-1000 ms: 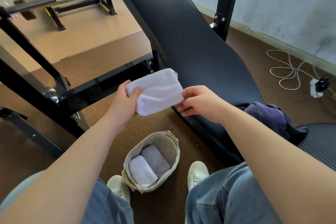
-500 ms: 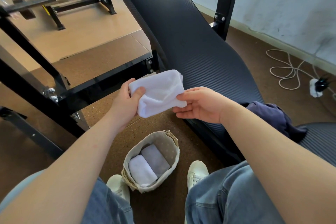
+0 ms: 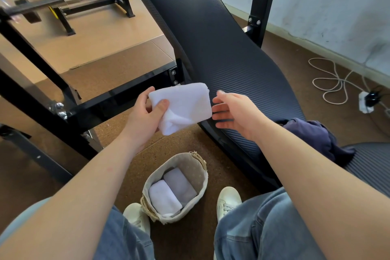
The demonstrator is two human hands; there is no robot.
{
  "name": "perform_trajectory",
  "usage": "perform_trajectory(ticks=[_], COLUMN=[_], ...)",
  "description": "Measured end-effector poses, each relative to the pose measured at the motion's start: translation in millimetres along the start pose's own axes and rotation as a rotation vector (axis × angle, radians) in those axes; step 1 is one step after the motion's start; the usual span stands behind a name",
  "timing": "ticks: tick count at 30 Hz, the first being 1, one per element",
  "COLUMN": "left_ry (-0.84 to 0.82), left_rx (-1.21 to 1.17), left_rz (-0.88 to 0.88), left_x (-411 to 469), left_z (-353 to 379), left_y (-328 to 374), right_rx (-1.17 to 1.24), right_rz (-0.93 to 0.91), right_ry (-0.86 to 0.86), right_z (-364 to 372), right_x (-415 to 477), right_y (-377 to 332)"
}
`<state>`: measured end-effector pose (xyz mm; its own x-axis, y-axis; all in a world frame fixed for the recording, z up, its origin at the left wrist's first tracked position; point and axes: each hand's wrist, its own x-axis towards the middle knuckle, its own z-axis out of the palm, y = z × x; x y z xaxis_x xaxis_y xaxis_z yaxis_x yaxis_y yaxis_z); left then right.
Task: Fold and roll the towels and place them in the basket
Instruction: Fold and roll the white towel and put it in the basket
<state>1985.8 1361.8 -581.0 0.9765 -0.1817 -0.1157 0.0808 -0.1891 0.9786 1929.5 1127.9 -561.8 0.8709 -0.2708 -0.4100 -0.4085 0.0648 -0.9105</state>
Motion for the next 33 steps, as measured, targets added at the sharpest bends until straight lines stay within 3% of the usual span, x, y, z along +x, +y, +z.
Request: perform_trajectory(ticks=[3, 6, 9, 13, 18, 23, 26, 30, 33], left_ry=[-0.056, -0.108, -0.171, -0.222, -0.325, -0.213, -0.159, 0.008, 0.122], left_rx=[-0.031, -0.071, -0.039, -0.007, 0.274, 0.539, 0.619, 0.616, 0.59], left_rz=[0.004, 0.018, 0.06, 0.043, 0.098, 0.27, 0.346, 0.284, 0.328], left_x=[-4.2, -6.9, -9.4, -14.4, -17.9, -24.3, -27.6, -30.7, -35.0], left_z=[2.1, 1.0, 2.8, 2.3, -6.6, -6.6, -7.4, -6.5, -3.6], left_y=[1.5, 5.7, 8.5, 10.8, 9.2, -2.2, -9.3, -13.9, -10.5], right_rx=[-0.099, -0.271, -0.156, 0.048, 0.079, -0.071, -0.149, -0.202, -0.389], right_rz=[0.004, -0.054, -0.094, -0.094, -0.086, -0.001, -0.037, -0.104, -0.29], right_ry=[-0.082, -0.013, -0.01, -0.144, -0.215, -0.426, -0.34, -0.104, 0.049], right_z=[3.9, 5.1, 4.0, 4.3, -0.5, -9.6, -4.7, 9.6, 21.0], right_x=[-0.1, 2.4, 3.9, -0.2, -1.7, -9.2, -14.9, -21.4, -28.7], right_y=[1.6, 7.1, 5.5, 2.2, 2.9, 5.1, 5.5, 7.3, 15.3])
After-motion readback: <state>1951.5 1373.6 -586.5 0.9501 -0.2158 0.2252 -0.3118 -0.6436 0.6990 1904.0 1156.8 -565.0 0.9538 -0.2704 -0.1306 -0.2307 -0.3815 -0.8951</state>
